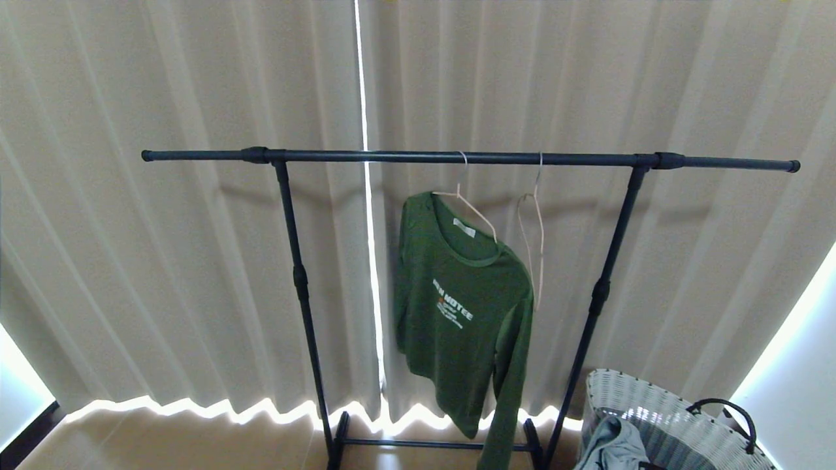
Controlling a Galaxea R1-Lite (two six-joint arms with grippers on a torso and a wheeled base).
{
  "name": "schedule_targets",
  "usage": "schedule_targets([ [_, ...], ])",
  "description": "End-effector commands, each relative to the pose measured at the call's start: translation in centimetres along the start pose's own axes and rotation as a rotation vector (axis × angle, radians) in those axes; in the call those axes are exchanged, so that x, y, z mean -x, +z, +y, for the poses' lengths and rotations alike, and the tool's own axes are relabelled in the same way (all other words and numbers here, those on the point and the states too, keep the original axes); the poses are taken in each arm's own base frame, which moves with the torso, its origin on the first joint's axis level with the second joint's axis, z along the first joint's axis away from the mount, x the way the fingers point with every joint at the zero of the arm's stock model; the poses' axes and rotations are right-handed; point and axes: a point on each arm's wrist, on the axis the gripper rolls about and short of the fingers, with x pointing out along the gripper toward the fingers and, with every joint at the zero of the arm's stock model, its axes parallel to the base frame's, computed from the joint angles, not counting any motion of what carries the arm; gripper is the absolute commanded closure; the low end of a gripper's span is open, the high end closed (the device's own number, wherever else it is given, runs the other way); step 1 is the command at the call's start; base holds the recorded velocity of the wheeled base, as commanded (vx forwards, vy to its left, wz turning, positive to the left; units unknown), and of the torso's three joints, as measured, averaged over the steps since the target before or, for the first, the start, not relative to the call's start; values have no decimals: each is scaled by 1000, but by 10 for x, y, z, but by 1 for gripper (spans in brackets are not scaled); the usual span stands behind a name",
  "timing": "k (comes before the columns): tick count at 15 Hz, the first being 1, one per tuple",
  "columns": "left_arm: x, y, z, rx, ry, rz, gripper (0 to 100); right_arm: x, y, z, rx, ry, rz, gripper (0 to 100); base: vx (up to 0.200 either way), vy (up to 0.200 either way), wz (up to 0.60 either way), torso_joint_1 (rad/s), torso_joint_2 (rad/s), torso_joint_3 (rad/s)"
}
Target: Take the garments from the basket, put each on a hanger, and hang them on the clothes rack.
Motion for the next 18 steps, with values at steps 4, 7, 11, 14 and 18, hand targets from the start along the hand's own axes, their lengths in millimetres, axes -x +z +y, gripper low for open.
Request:
schedule_targets([
  [4, 2, 1, -3, -10, -150, -41, 0, 14, -13, -1, -13, 25, -210, 0, 0, 0, 0, 0, 0, 0],
  [7, 2, 3, -2, -14, -234, -48, 0, 11, -14, 4, -6, 162, -307, 0, 0, 0, 0, 0, 0, 0],
  [11, 3, 1, -1, 38, -305, -55, 0, 6, -15, 7, -45, 216, -346, 0, 0, 0, 0, 0, 0, 0],
  [14, 2, 2, 2, 114, -206, -49, 0, 5, -16, 7, -76, 215, -341, 0, 0, 0, 0, 0, 0, 0],
  [18, 2, -3, 6, 30, 46, 23, 0, -8, -17, 11, -98, 206, -475, 0, 0, 0, 0, 0, 0, 0],
])
